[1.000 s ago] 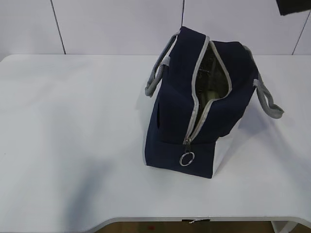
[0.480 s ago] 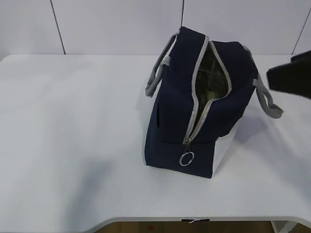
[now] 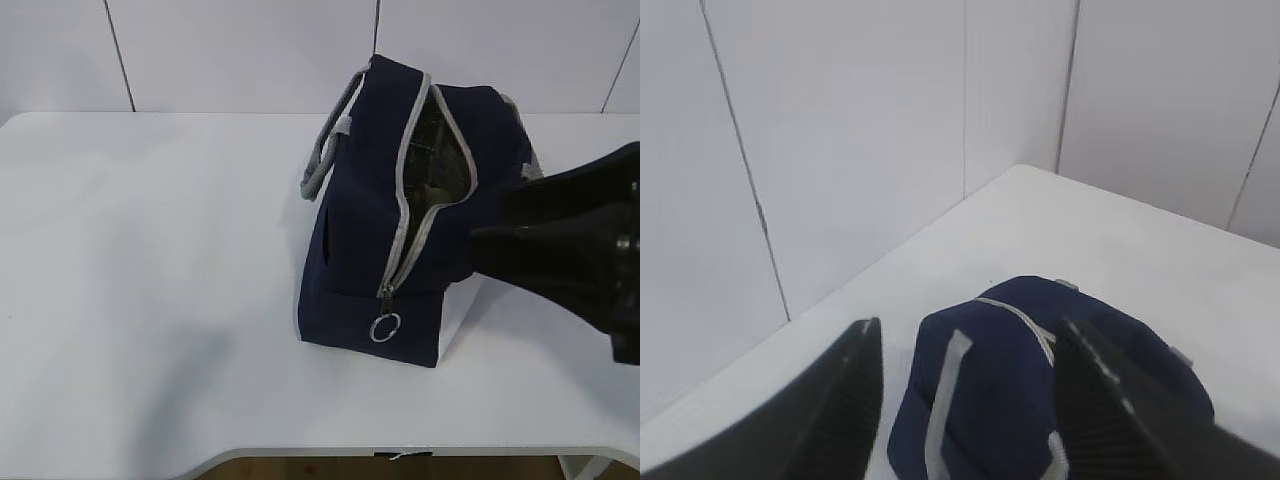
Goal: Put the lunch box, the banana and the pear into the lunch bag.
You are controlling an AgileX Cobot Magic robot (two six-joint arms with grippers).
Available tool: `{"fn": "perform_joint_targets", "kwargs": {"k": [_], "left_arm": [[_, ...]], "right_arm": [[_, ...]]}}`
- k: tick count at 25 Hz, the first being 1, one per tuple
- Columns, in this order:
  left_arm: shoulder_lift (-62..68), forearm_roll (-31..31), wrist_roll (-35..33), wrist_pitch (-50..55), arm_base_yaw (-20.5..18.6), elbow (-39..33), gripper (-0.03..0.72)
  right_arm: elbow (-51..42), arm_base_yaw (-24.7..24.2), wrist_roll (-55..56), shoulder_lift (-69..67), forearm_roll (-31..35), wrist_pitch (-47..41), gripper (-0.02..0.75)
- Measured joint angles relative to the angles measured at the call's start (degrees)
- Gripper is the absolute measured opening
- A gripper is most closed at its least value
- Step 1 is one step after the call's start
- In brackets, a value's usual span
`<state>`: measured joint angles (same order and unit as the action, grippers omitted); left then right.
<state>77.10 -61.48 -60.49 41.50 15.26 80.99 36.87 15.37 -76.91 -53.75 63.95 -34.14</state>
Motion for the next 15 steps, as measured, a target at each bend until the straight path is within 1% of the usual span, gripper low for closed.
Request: {"fn": "perform_joint_targets", "kwargs": {"k": [3,11,13,15], "left_arm": [[0.24,0.00,0.00,-0.72,0.00,0.00,0.415],[1.80,0.69,0.00,0.13,0.00,0.00,0.415],[2.54,1.47,0.00,0.97,0.00,0.00,0.407],[3.23,2.30,0.04,1.73,0.00,0.00,0.386]], "right_arm": [[-1.44,0.00,-4.35,-1.05,1.99,0.51,0.405],[-2.08,0.00,-8.30,-11.53,2.58,-1.72,0.403],[-2.08,0.00,-8.72,-14.62,3.46,-1.87,0.403],[-2.08,0.00,-8.85,-17.38,5.79,-2.10,0.403]]}}
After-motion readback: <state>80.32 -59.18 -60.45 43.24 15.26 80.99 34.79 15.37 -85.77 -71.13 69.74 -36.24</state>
